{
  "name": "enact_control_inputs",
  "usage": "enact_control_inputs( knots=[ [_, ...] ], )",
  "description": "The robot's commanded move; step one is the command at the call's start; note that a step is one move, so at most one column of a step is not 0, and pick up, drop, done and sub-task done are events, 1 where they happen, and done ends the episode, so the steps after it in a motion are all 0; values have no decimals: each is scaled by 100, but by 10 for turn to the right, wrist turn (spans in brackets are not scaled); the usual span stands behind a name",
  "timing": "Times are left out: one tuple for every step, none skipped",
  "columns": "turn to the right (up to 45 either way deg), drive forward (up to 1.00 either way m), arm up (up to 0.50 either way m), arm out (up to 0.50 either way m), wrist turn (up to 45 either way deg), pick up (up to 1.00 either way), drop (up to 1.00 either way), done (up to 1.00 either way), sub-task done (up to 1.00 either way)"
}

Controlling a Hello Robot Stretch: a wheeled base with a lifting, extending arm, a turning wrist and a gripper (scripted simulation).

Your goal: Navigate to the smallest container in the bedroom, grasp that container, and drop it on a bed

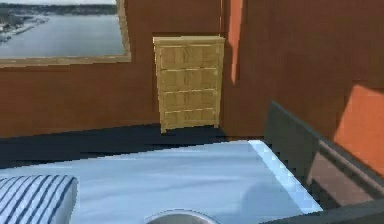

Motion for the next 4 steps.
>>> enact_control_inputs(
  knots=[
    [450,0,0,0,0,0,0,0,0],
    [450,0,0,0,0,0,0,0,0],
    [450,0,0,0,0,0,0,0,0],
    [120,0,0,0,0,0,0,0,0]
  ],
)
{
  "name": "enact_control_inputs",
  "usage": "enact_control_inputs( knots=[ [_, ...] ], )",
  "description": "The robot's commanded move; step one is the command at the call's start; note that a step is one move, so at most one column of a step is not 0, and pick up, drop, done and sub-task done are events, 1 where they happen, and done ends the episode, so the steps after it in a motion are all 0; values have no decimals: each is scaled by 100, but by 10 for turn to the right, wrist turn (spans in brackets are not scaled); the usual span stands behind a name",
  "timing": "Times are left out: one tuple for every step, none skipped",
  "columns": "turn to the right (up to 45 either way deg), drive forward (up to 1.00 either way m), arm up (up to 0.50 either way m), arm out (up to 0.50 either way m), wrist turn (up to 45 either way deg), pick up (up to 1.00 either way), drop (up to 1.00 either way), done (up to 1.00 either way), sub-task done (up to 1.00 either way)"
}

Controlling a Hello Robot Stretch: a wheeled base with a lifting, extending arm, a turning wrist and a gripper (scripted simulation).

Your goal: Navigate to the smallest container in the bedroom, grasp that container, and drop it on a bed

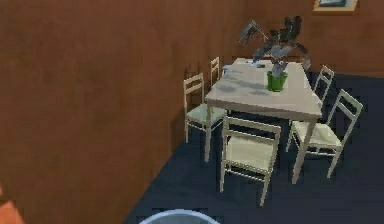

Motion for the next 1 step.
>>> enact_control_inputs(
  knots=[
    [450,0,0,0,0,0,0,0,0]
  ],
)
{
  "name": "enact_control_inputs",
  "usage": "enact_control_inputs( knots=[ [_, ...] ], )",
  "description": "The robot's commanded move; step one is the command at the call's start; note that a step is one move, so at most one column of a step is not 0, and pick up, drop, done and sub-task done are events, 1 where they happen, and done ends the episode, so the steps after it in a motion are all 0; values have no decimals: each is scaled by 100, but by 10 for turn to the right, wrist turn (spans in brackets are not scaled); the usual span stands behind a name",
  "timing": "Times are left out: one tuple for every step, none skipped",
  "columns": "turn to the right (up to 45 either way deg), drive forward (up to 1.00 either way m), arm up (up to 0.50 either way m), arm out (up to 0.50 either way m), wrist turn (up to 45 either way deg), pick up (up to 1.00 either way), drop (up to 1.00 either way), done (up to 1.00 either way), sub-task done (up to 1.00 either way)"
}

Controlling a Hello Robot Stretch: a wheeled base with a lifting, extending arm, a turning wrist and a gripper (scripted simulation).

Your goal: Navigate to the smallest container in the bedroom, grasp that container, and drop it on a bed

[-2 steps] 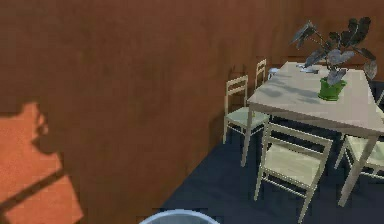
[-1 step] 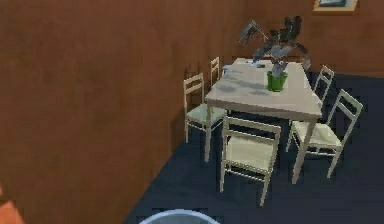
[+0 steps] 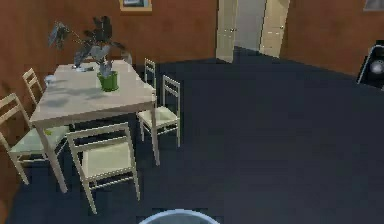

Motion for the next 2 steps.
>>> enact_control_inputs(
  knots=[
    [450,0,0,0,0,0,0,0,0],
    [300,0,0,0,0,0,0,0,0]
  ],
)
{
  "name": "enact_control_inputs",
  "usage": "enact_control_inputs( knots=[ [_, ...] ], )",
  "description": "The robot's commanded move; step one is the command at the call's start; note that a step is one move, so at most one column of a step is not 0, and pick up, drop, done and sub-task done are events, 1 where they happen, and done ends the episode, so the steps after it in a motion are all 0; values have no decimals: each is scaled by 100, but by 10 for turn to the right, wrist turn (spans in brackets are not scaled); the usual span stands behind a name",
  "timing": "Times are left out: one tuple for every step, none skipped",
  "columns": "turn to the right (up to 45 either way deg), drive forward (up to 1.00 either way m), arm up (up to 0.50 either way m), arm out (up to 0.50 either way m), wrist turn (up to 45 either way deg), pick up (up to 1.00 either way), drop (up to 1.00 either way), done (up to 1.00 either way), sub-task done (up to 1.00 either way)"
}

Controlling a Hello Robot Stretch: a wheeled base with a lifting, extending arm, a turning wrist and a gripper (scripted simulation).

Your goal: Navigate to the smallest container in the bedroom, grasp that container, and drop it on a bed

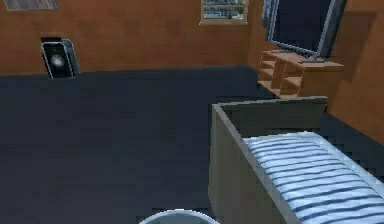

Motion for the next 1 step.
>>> enact_control_inputs(
  knots=[
    [0,25,0,0,0,0,0,0,0]
  ],
)
